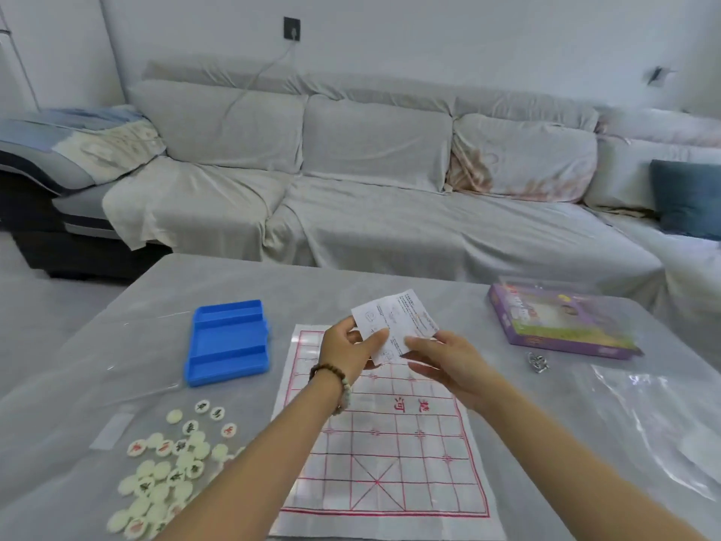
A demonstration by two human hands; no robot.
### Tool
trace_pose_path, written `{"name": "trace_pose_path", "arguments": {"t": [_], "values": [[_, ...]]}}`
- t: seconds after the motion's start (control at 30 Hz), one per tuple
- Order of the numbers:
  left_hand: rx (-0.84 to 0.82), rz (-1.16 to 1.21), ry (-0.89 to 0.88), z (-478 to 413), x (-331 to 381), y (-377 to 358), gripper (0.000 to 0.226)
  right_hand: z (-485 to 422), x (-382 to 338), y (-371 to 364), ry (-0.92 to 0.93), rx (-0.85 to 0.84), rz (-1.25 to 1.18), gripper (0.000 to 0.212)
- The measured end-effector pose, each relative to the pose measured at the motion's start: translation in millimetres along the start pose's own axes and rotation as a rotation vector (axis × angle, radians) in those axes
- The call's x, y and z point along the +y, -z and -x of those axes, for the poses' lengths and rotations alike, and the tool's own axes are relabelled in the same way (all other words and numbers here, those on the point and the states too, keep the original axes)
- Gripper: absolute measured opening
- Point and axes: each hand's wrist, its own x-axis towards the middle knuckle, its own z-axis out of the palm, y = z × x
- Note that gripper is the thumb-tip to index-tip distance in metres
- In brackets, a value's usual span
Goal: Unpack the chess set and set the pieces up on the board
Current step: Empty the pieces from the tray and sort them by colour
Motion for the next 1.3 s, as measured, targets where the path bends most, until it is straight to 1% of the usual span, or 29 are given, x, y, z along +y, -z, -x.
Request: {"name": "trace_pose_path", "arguments": {"t": [0.07,0.1,0.17,0.2,0.23,0.27,0.33,0.43,0.5,0.53,0.63,0.7,0.73,0.77,0.8,0.87,0.93,0.97,1.03,1.13,1.23,1.3], "values": [[-0.066,0.029,0.048,1,-4,-43,0.031,11,3,42,0.031,0.107,-0.013,0.029],[-0.102,0.043,0.074,2,-6,-64,0.027,16,5,62,0.079,0.187,0.009,0.033],[-0.172,0.043,0.108,2,-12,-105,0.023,25,9,99,0.222,0.363,0.206,0.041],[-0.204,0.044,0.118,1,-16,-125,0.024,29,11,116,0.287,0.41,0.321,0.04],[-0.233,0.048,0.126,0,-20,-144,0.027,32,13,131,0.321,0.421,0.393,0.033],[-0.258,0.048,0.131,-1,-23,-162,0.031,36,15,145,0.313,0.4,0.421,0.028],[-0.294,0.046,0.136,-4,-28,-193,0.036,41,20,169,0.232,0.296,0.416,0.029],[-0.323,0.04,0.124,-8,-35,-230,0.035,46,26,201,0.179,0.237,0.381,0.024],[-0.292,0.012,0.092,-14,-41,-248,0.031,42,29,221,0.16,0.25,0.313,0.021],[-0.252,-0.023,0.071,-18,-44,-255,0.027,38,30,232,0.161,0.284,0.3,0.021],[-0.145,-0.135,0.032,-39,-57,-271,0.023,16,30,267,0.146,0.44,0.274,0.016],[-0.149,-0.259,-0.011,-52,-69,-279,0.026,-2,29,290,0.1,0.546,0.205,0.013],[-0.187,-0.372,-0.062,-58,-76,-281,0.03,-11,28,300,0.073,0.594,0.169,0.015],[-0.253,-0.514,-0.13,-64,-83,-283,0.036,-20,29,309,0.058,0.626,0.183,0.018],[-0.341,-0.676,-0.209,-69,-90,-284,0.042,-28,31,318,0.051,0.644,0.237,0.021],[-0.517,-1.009,-0.36,-74,-103,-285,0.05,-44,35,332,0.054,0.649,0.423,0.025],[-0.63,-1.235,-0.428,-78,-116,-285,0.056,-60,36,340,0.082,0.653,0.559,0.021],[-0.655,-1.3,-0.422,-80,-122,-284,0.058,-67,36,343,0.084,0.664,0.592,0.019],[-0.665,-1.354,-0.381,-83,-131,-285,0.062,-80,36,347,0.082,0.715,0.632,0.016],[-0.636,-1.365,-0.36,-85,-136,-287,0.065,-93,41,349,0.065,0.791,0.666,0.013],[-0.609,-1.347,-0.395,-88,-137,-288,0.064,-96,52,348,0.062,0.787,0.717,0.019],[-0.599,-1.358,-0.479,-87,-135,-291,0.062,-95,57,348,0.087,0.777,0.72,0.021]]}}
